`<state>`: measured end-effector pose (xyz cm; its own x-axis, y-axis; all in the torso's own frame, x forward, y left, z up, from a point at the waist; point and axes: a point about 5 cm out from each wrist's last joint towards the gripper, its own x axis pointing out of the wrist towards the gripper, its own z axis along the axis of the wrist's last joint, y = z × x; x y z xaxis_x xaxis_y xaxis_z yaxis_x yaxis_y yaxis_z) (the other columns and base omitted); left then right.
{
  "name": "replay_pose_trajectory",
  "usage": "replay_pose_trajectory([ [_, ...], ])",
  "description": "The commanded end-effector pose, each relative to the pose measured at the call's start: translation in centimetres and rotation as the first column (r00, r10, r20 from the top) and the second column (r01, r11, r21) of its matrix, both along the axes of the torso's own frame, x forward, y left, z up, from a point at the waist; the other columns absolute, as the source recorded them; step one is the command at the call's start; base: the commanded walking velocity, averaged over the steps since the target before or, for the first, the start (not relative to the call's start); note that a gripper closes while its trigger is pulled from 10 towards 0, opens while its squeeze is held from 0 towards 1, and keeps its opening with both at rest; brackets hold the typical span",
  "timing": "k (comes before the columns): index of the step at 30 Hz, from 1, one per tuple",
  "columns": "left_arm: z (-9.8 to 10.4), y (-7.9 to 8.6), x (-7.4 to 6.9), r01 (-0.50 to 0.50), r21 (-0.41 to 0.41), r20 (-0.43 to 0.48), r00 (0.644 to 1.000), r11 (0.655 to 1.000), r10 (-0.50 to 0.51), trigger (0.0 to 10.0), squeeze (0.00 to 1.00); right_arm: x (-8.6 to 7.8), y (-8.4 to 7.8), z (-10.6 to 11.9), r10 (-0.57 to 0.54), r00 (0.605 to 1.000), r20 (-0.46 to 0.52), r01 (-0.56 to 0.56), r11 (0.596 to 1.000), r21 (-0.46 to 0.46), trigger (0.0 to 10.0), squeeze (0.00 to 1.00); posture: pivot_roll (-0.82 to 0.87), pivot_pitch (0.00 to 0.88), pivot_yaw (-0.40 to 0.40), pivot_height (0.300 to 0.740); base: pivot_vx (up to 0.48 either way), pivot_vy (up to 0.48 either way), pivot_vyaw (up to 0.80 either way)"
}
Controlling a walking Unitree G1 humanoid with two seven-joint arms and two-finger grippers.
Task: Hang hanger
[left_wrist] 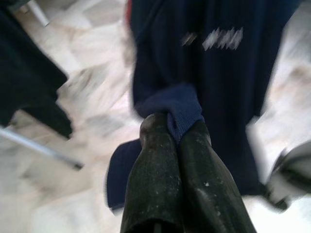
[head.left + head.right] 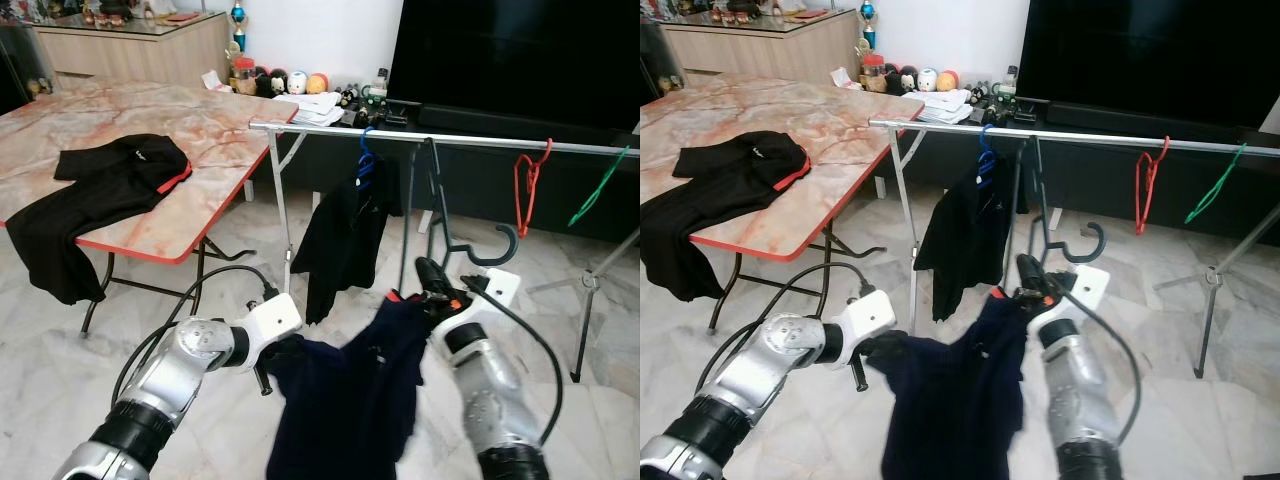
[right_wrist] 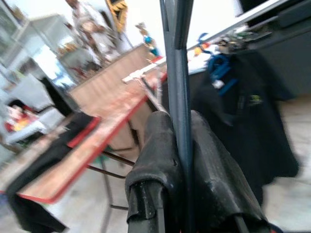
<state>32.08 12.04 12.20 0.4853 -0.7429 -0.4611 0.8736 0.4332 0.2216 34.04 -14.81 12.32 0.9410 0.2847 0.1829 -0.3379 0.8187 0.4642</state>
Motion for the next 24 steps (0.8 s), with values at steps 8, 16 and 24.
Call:
replay_pose_trajectory([
  [8,0.6,0.1,-1.9,0.100,-0.048,-0.080,0.991,0.994,-0.104,10.0,0.00,1.4,-3.7,3.1,-0.224,0.970,0.092,0.121,0.778,0.617,10.0,0.00,0.11,0.002,-0.004,0.740,0.000,0.000,0.00],
  [16,0.6,-0.4,-2.6,0.126,-0.057,-0.125,0.983,0.990,-0.133,10.0,0.00,1.8,-9.2,2.6,-0.494,0.867,-0.067,0.368,0.543,0.755,10.0,0.00,0.12,0.001,-0.002,0.740,0.000,0.000,0.00],
  [24,-0.2,0.5,-3.7,0.147,-0.002,-0.184,0.972,0.989,-0.145,10.0,0.00,0.6,-13.8,2.4,-0.640,0.761,-0.104,0.471,0.435,0.767,10.0,0.00,0.13,0.006,-0.001,0.740,0.000,0.000,0.00],
])
